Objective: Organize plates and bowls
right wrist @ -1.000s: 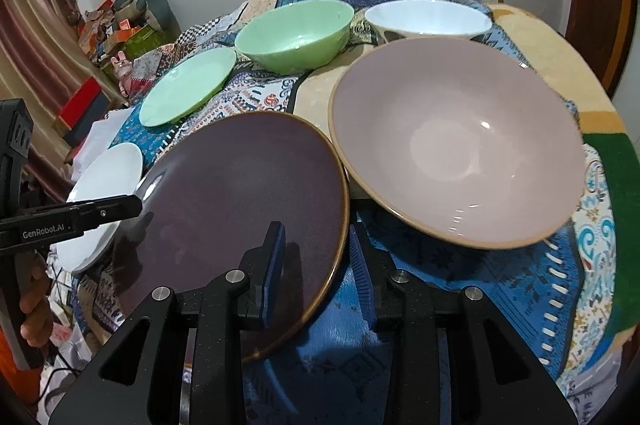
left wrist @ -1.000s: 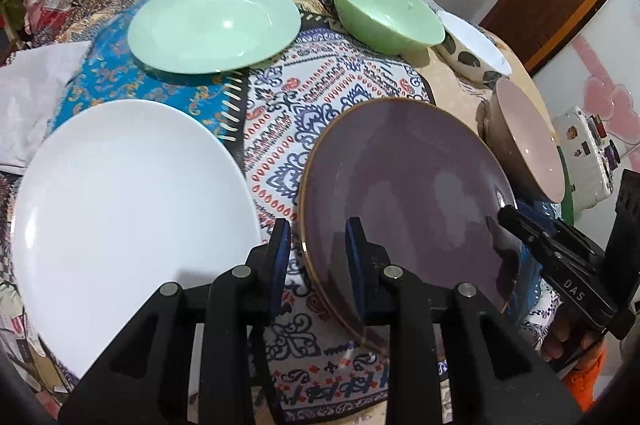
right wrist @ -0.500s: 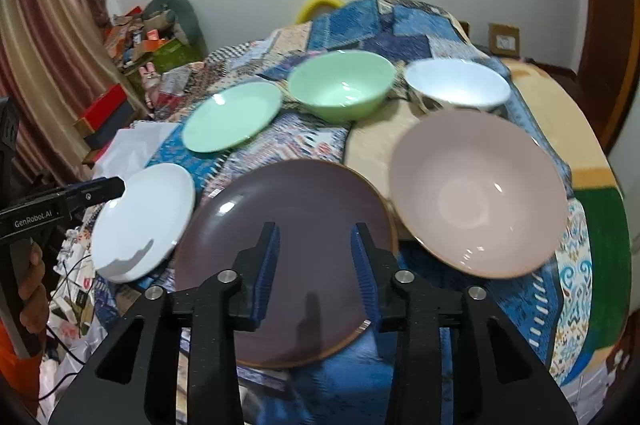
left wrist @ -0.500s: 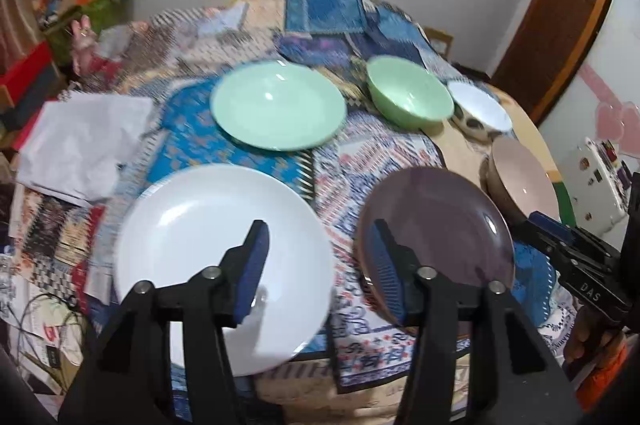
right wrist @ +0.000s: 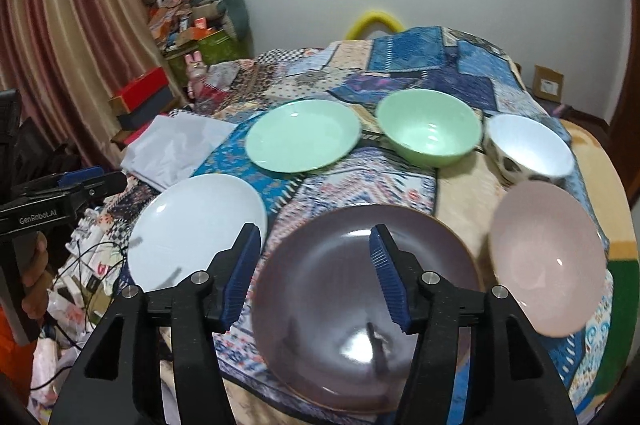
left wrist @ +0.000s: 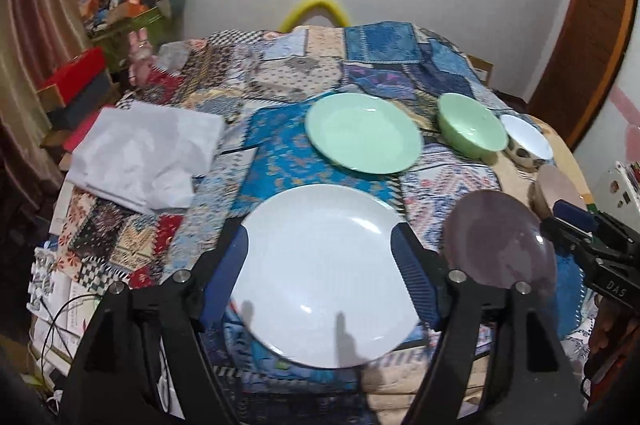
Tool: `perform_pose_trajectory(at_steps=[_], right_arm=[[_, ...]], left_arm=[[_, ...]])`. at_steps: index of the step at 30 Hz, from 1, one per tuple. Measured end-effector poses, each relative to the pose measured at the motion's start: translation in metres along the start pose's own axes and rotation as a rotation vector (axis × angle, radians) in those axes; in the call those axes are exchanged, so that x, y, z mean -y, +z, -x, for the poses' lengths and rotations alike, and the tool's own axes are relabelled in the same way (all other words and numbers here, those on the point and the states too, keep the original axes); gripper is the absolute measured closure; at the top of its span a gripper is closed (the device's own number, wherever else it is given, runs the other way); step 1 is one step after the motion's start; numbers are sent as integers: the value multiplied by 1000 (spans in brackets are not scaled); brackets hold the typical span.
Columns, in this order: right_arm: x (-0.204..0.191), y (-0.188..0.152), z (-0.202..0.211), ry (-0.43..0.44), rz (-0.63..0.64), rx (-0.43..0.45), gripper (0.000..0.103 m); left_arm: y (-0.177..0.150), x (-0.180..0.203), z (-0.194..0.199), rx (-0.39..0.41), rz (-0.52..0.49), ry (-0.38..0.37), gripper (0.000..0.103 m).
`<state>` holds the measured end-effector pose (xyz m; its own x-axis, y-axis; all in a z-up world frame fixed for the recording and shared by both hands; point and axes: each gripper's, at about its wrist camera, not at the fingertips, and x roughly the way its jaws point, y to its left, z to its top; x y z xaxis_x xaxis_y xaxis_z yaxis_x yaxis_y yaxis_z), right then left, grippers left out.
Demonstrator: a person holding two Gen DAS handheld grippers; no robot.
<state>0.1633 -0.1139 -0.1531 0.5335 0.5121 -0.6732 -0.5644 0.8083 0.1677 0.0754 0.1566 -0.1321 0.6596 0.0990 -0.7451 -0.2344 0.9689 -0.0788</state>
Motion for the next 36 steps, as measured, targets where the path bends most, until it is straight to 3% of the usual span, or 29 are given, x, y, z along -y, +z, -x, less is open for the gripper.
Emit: perform_pose_trajectory(at_steps=[10, 21, 27, 32, 36], right_arm=[[-30, 5, -45, 43, 58, -81, 50], [-48, 3, -105, 94, 84, -216, 50], [-50, 5, -122, 104, 97, -260, 53], [-52, 3, -136, 111, 107, -317, 64], [-58, 1, -142, 106, 126, -336, 67]], left_arm=[[-17, -45, -37, -90, 53, 48, 29], [-37, -65, -79, -181, 94, 19, 31], [-42, -67, -90, -214, 109, -8, 45], [-45, -67, -97, -243, 112, -41, 63], [-47, -67, -99, -247, 116, -65, 67]])
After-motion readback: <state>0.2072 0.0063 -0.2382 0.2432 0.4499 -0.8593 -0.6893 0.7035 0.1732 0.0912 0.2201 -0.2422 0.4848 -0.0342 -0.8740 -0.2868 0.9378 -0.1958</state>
